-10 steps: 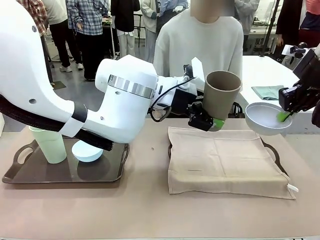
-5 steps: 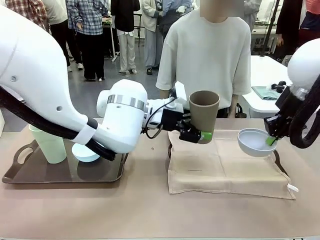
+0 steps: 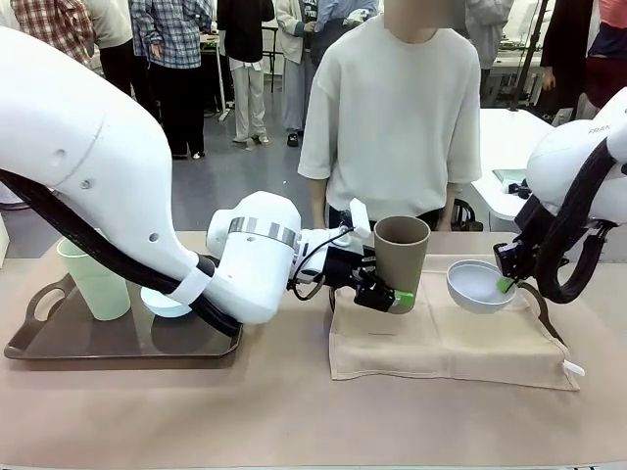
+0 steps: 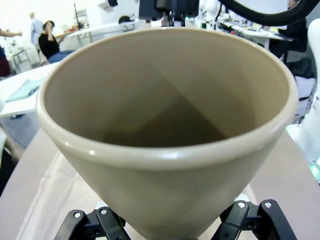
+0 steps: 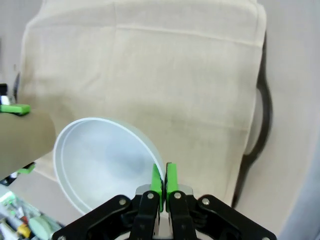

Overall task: Set up a tray with a mat and arrange the tableware.
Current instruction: Place the Picnic Bowl and Reusable plastic cup back onto the Handle tray in front of the human's position.

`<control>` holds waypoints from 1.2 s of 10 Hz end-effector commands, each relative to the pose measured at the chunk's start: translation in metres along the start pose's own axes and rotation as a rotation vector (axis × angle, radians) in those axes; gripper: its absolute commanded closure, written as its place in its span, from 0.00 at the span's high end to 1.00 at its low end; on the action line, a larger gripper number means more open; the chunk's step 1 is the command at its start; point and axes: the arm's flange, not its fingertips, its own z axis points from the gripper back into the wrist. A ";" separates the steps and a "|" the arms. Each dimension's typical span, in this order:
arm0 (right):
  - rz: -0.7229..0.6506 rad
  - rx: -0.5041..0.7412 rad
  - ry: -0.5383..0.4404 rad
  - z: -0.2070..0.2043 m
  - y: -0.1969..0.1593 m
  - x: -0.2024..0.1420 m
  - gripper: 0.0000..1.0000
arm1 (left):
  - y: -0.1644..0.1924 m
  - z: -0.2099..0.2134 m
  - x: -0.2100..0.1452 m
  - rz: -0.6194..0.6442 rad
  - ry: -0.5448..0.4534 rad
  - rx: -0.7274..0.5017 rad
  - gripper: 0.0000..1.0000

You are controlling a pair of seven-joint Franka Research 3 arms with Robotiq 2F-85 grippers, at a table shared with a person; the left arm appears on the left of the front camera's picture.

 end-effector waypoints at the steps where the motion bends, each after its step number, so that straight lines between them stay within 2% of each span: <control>1: -0.011 -0.007 0.022 0.004 0.000 -0.002 0.04 | -0.003 0.004 0.005 -0.005 -0.006 -0.004 0.81; 4: -0.011 -0.007 0.022 0.004 0.000 -0.002 0.04 | -0.003 0.004 0.005 -0.005 -0.006 -0.004 0.81; 6: -0.005 0.036 0.033 -0.010 -0.005 0.005 0.04 | 0.006 -0.004 -0.010 0.023 -0.010 -0.022 0.81; 12: 0.031 0.029 -0.019 -0.046 -0.005 0.023 0.04 | 0.029 -0.025 -0.028 -0.068 0.008 0.000 0.81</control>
